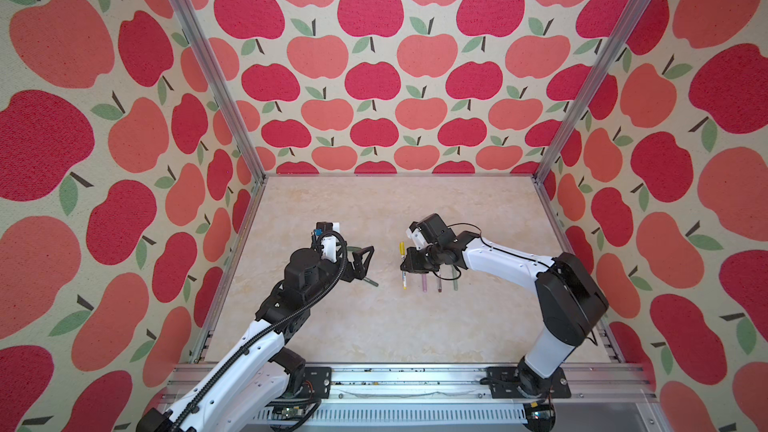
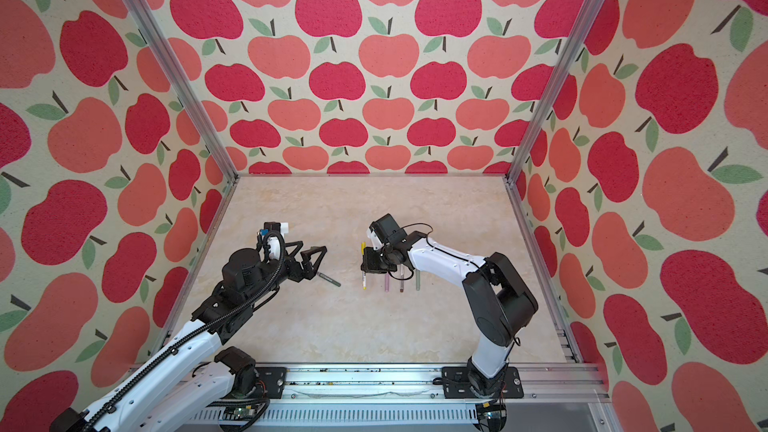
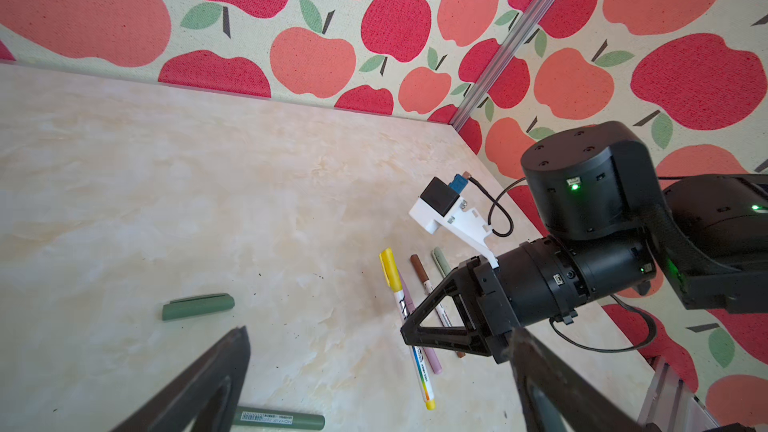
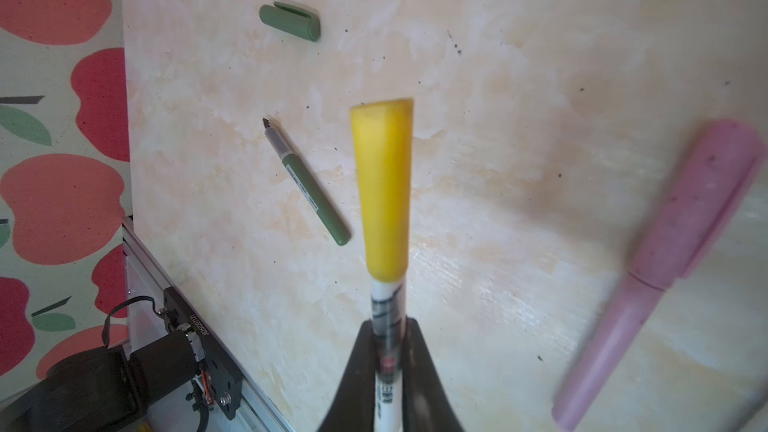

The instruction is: Insert the pens into the pen caps

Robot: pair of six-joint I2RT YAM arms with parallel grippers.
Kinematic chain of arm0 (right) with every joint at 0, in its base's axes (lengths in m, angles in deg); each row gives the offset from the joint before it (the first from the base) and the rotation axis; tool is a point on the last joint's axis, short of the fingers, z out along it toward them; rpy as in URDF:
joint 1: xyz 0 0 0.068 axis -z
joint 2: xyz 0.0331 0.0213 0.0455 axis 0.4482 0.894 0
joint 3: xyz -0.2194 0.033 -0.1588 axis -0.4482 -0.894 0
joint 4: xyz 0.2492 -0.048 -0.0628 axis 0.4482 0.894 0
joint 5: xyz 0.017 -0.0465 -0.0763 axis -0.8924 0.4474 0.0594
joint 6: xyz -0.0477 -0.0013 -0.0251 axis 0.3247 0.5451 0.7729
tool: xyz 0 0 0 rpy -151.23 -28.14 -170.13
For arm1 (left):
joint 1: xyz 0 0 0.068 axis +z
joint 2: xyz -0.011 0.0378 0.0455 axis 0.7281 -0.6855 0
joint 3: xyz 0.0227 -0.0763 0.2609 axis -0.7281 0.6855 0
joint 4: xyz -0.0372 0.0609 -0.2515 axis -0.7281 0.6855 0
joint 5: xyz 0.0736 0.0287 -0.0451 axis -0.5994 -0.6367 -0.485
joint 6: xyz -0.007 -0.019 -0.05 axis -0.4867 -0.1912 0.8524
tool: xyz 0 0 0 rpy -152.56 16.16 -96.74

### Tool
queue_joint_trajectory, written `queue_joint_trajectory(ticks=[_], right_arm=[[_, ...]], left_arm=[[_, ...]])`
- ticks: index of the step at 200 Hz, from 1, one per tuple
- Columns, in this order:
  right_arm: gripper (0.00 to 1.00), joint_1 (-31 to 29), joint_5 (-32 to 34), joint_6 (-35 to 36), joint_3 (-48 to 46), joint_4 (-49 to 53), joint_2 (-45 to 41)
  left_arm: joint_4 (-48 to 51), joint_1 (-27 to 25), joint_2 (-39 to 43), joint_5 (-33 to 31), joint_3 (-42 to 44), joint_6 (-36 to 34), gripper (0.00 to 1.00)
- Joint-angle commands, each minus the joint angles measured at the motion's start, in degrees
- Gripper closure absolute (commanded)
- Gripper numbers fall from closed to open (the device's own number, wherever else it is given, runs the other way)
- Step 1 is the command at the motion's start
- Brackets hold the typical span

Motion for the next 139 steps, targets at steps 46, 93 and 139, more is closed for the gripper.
queue_joint_trajectory(ticks=[46, 93, 139], right_arm=[[0.99, 1.1, -2.6, -3.1, -1.4, -1.4, 4.8], [0.99, 2.6, -2.3, -2.5, -1.2, -1.4, 6.2], [0.99, 3.5, -1.9, -1.7, -1.0, -1.1, 7.4]], left_arm=[[0.0, 0.7, -0.7, 1.1, 0.5, 1.0, 0.01], [0.3, 0.8, -0.7, 1.2, 0.2, 1.2, 0.01], [0.3, 0.9, -1.1, 1.3, 0.0, 1.3, 0.01]])
